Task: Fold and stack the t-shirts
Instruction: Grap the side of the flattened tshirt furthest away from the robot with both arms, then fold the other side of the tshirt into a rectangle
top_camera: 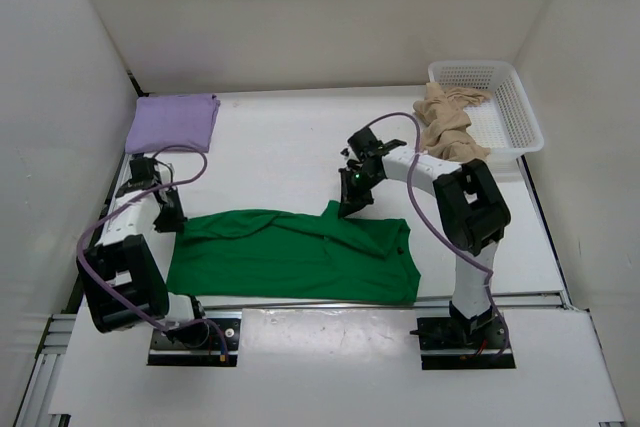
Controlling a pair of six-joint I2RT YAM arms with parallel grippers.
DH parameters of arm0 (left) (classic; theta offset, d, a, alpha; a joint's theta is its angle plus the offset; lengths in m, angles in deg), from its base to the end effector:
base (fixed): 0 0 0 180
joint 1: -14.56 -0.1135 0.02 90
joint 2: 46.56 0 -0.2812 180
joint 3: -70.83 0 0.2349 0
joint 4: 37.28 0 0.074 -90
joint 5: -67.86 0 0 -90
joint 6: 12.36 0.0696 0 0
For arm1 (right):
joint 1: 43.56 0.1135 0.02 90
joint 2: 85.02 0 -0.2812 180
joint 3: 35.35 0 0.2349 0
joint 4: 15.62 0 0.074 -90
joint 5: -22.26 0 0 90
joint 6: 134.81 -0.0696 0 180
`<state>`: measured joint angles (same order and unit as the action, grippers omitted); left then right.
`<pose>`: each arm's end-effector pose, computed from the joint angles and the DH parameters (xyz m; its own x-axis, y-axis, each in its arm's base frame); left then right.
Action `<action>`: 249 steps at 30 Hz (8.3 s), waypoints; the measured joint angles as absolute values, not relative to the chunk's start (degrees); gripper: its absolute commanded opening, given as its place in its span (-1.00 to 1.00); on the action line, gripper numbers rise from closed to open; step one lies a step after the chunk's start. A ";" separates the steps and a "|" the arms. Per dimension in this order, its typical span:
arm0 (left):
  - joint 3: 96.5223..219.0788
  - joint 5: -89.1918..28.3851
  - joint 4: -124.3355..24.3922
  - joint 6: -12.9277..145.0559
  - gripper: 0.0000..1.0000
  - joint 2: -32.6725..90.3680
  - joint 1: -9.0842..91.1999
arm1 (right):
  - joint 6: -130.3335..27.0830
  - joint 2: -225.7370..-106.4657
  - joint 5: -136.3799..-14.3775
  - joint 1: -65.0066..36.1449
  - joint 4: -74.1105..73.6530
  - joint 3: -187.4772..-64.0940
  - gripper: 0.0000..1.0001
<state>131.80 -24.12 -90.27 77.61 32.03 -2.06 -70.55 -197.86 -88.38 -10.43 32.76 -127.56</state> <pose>0.2267 0.0652 0.1826 -0.9037 -0.2703 -0.3320 -0.2753 0.9608 -0.0328 0.3206 0.2385 0.1600 -0.9723 -0.1493 -0.1797 -0.2164 0.8654 0.4520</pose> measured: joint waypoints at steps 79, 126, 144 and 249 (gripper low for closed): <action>150.05 -33.13 -102.69 77.65 0.78 23.46 41.91 | -81.98 -184.44 -75.46 -7.83 38.62 -128.24 0.26; 124.44 -14.11 -89.53 77.70 0.83 30.45 26.72 | -94.13 -175.87 -66.98 -3.66 47.03 -110.73 -0.52; 148.35 -14.90 -84.50 77.65 0.87 46.30 17.02 | -91.75 -177.07 -67.70 -3.42 43.16 -110.92 -0.11; 140.26 -2.81 -83.12 77.68 0.12 46.72 91.55 | -106.33 -159.83 -75.38 -12.99 22.68 -84.41 -0.99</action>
<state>140.26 -2.81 -83.12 77.68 46.72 91.55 -106.33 -159.83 -75.38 -12.99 22.68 -84.41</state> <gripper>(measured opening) 0.564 0.011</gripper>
